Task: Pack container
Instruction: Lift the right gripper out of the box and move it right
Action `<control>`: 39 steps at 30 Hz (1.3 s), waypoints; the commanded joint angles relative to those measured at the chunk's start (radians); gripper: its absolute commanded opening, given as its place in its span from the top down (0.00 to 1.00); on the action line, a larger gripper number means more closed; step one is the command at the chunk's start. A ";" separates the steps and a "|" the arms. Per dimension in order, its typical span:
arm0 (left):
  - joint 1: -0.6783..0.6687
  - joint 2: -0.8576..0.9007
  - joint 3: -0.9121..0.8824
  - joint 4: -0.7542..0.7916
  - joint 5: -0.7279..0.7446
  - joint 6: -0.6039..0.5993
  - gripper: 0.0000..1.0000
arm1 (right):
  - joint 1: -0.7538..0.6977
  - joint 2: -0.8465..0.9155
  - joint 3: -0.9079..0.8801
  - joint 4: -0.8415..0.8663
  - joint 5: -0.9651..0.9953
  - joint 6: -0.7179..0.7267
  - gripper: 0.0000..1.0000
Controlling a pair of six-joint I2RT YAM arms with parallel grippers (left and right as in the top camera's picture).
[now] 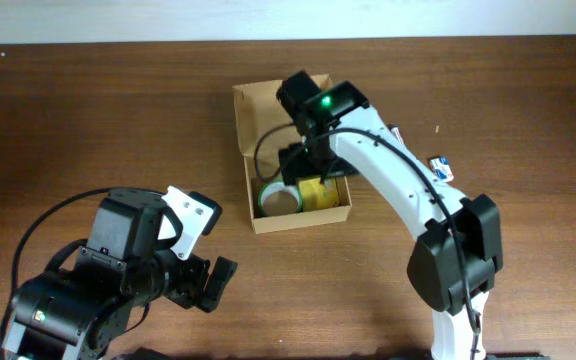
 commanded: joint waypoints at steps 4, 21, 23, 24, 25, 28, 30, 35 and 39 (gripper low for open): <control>0.002 -0.006 0.003 0.000 0.014 0.020 0.00 | -0.034 -0.061 0.174 -0.026 0.024 -0.056 0.07; 0.002 -0.006 0.003 0.000 0.014 0.019 0.01 | -0.227 -0.081 0.227 -0.164 -0.090 -0.152 0.08; 0.002 -0.006 0.003 0.000 0.014 0.019 0.00 | -0.213 -0.081 0.227 -0.167 -0.095 -0.153 0.08; 0.002 -0.006 0.003 0.000 0.014 0.019 0.00 | -0.208 -0.081 0.227 -0.170 -0.102 -0.154 0.08; 0.002 -0.006 0.003 0.000 0.014 0.019 0.01 | -0.205 -0.082 0.227 -0.174 -0.112 -0.159 0.08; 0.002 -0.006 0.003 0.000 0.014 0.020 0.00 | -0.196 -0.082 0.227 -0.187 -0.125 -0.168 0.08; 0.003 -0.006 0.003 0.000 0.014 0.019 0.00 | -0.187 -0.082 0.227 -0.191 -0.128 -0.168 0.08; 0.002 -0.006 0.003 0.000 0.014 0.019 0.00 | -0.183 -0.081 0.227 -0.190 -0.127 -0.168 0.08; 0.002 -0.006 0.003 0.000 0.014 0.019 0.01 | -0.183 -0.081 0.227 -0.188 -0.127 -0.168 0.08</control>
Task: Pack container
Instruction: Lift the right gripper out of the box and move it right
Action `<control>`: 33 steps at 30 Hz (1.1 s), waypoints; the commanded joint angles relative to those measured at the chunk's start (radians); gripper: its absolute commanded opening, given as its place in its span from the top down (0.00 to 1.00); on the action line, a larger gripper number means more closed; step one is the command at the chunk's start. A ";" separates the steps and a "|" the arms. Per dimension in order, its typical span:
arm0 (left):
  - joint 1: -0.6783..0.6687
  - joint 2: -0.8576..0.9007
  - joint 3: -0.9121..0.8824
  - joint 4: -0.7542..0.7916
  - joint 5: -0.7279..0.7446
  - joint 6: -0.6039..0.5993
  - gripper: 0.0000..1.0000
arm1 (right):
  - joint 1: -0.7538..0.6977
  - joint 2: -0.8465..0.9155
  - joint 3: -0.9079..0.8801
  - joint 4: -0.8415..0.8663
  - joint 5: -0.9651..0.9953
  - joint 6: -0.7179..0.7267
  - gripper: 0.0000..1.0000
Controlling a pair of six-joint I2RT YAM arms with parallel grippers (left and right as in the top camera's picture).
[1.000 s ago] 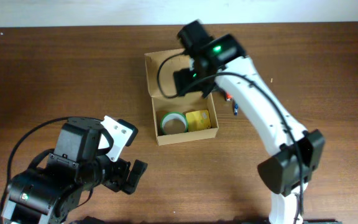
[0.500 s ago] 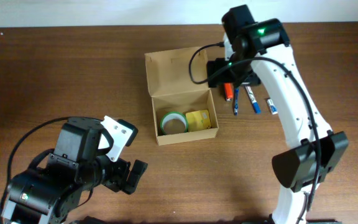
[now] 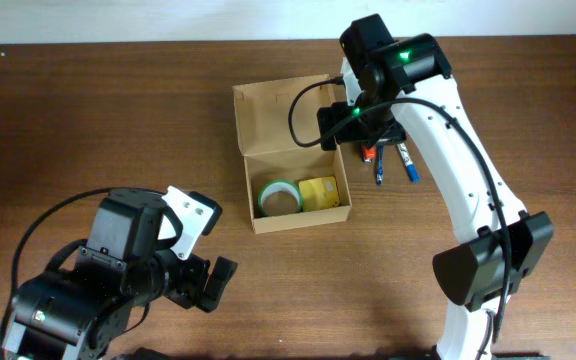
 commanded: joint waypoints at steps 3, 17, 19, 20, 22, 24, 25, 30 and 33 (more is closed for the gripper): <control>0.002 -0.006 0.003 0.000 0.014 0.020 0.00 | 0.006 -0.029 0.017 -0.002 -0.013 -0.011 0.08; 0.003 -0.006 0.003 0.000 0.014 0.020 0.00 | -0.159 -0.029 0.017 0.103 0.063 -0.124 0.07; 0.002 -0.006 0.003 0.000 0.014 0.019 0.00 | -0.201 -0.027 0.017 0.130 0.063 -0.151 0.07; 0.002 -0.006 0.003 0.000 0.014 0.020 0.00 | -0.224 -0.023 0.017 0.149 0.062 -0.159 0.07; 0.002 -0.006 0.003 0.000 0.014 0.019 0.00 | -0.256 -0.020 0.016 0.180 0.059 -0.172 0.07; 0.002 -0.006 0.003 0.000 0.014 0.019 0.00 | -0.280 -0.013 0.016 0.210 0.058 -0.173 0.07; 0.002 -0.006 0.003 0.000 0.014 0.020 0.00 | -0.288 -0.009 0.016 0.224 0.058 -0.180 0.06; 0.002 -0.006 0.003 0.000 0.014 0.020 0.00 | -0.296 0.038 0.011 0.276 0.047 -0.256 0.07; 0.003 -0.006 0.003 0.000 0.014 0.020 0.00 | -0.296 0.086 0.005 0.294 0.034 -0.262 0.06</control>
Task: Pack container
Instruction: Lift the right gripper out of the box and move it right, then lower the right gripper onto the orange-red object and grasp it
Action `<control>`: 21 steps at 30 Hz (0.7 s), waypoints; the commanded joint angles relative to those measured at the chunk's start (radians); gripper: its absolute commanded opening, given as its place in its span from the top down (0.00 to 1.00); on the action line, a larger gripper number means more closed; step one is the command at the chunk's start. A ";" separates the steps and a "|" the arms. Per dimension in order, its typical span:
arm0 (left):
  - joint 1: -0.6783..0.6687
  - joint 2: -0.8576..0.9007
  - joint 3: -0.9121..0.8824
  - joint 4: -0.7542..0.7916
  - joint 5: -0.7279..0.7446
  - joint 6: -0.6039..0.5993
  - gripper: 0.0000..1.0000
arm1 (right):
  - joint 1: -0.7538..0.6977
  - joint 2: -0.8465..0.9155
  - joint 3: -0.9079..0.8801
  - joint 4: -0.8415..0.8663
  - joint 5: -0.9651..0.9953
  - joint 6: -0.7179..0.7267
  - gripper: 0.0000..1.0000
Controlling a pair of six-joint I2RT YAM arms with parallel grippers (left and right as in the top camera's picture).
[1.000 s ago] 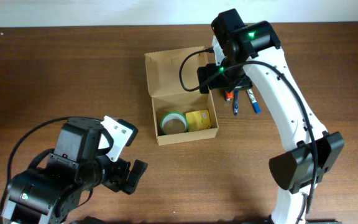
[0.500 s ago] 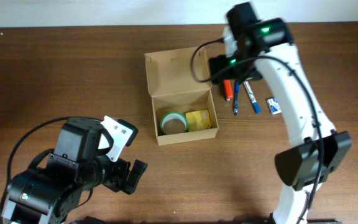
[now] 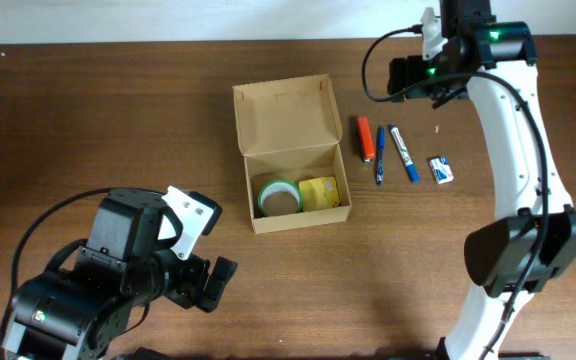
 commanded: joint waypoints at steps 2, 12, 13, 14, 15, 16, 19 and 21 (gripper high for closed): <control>0.002 -0.006 0.003 0.000 0.014 0.019 0.00 | 0.003 0.095 0.005 0.018 -0.066 -0.075 0.07; 0.002 -0.006 0.003 0.000 0.014 0.020 0.01 | 0.004 0.218 0.005 0.066 -0.115 -0.079 0.07; 0.002 -0.006 0.003 0.000 0.014 0.019 0.00 | 0.004 0.229 0.005 0.068 -0.114 -0.079 0.07; 0.002 -0.006 0.003 0.000 0.014 0.020 0.00 | 0.004 0.235 0.005 0.068 -0.115 -0.079 0.07; 0.003 -0.006 0.003 0.000 0.014 0.020 0.00 | 0.005 0.248 0.005 0.068 -0.115 -0.079 0.08; 0.003 -0.006 0.003 0.000 0.014 0.019 0.00 | 0.005 0.252 0.005 0.067 -0.115 -0.078 0.09; 0.003 -0.006 0.003 0.000 0.014 0.019 0.00 | 0.012 0.279 0.005 0.069 -0.114 -0.079 0.12; 0.002 -0.006 0.003 0.000 0.014 0.020 0.01 | 0.023 0.294 0.005 0.071 -0.114 -0.079 0.12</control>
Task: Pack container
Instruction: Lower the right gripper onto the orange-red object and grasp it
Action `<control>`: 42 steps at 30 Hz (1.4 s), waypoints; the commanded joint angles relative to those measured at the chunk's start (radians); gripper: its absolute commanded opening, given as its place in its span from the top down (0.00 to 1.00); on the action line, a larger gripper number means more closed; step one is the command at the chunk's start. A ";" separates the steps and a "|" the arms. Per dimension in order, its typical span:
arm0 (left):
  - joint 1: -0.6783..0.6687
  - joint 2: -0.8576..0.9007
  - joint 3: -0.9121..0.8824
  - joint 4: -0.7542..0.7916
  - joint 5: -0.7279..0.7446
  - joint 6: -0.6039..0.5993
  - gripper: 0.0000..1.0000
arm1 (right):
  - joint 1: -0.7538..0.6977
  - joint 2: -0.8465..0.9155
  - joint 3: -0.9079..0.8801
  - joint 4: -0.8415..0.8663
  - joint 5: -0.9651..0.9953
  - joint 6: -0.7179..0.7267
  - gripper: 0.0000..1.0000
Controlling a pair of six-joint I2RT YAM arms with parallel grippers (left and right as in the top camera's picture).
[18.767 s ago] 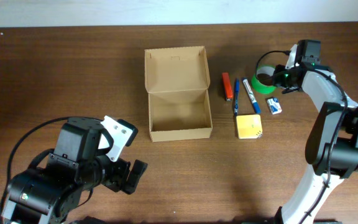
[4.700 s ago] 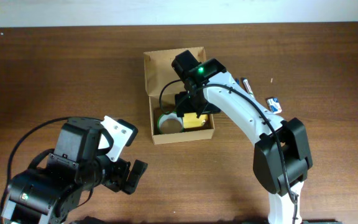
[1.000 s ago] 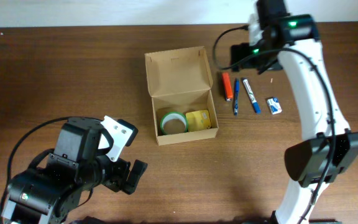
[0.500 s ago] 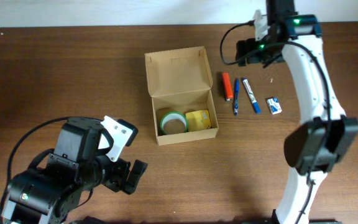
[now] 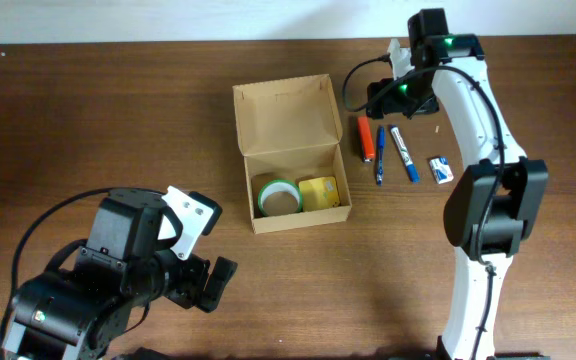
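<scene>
An open cardboard box (image 5: 286,120) stands mid-table with its lid folded back. Inside lie a green-edged tape roll (image 5: 279,197) and a yellow block (image 5: 319,192). To the right of the box lie an orange marker (image 5: 364,138), a blue pen (image 5: 379,156), a white marker (image 5: 403,152) and a small white-and-blue eraser (image 5: 441,169). My right gripper (image 5: 371,102) hangs just behind the orange marker, looking open and empty. My left gripper (image 5: 215,283) sits open and empty at the front left.
The left arm's bulky base (image 5: 78,290) fills the front left corner. The right arm (image 5: 488,200) runs along the right side from the front edge to the back. Bare wooden table (image 5: 118,120) lies left of the box.
My right gripper has moved from the back right, behind the pens, leftward and forward to just behind the orange marker. The left arm and all items have stayed put.
My right gripper was first down in the box over the yellow block and tape roll. Then it was over the box's right wall, then far back right with the pens uncovered. Now it is above the orange marker's far end.
</scene>
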 commanded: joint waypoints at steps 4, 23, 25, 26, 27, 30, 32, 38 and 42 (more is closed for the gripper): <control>0.003 -0.006 0.003 0.000 0.014 0.020 0.00 | 0.042 0.067 0.005 0.015 -0.016 -0.008 0.12; 0.003 -0.006 0.003 0.000 0.014 0.020 0.00 | 0.112 0.141 0.005 0.039 0.087 0.004 0.25; 0.002 -0.006 0.003 0.000 0.014 0.020 0.00 | 0.113 0.143 0.005 0.047 0.085 0.004 0.27; 0.002 -0.006 0.003 0.000 0.014 0.020 0.01 | 0.113 0.143 0.005 0.052 0.084 0.004 0.28; 0.003 -0.006 0.003 0.000 0.014 0.019 0.00 | 0.113 0.144 0.005 0.056 0.081 0.004 0.28; 0.002 -0.006 0.003 0.000 0.014 0.020 0.01 | 0.113 0.154 0.005 0.062 0.071 0.004 0.28; 0.002 -0.006 0.003 0.000 0.014 0.020 0.01 | 0.113 0.164 0.005 0.061 0.063 0.004 0.28; 0.002 -0.006 0.003 0.000 0.014 0.020 0.01 | 0.116 0.173 0.005 0.069 0.053 0.003 0.30; 0.002 -0.006 0.003 0.000 0.014 0.020 0.00 | 0.120 0.182 0.005 0.070 0.052 0.004 0.31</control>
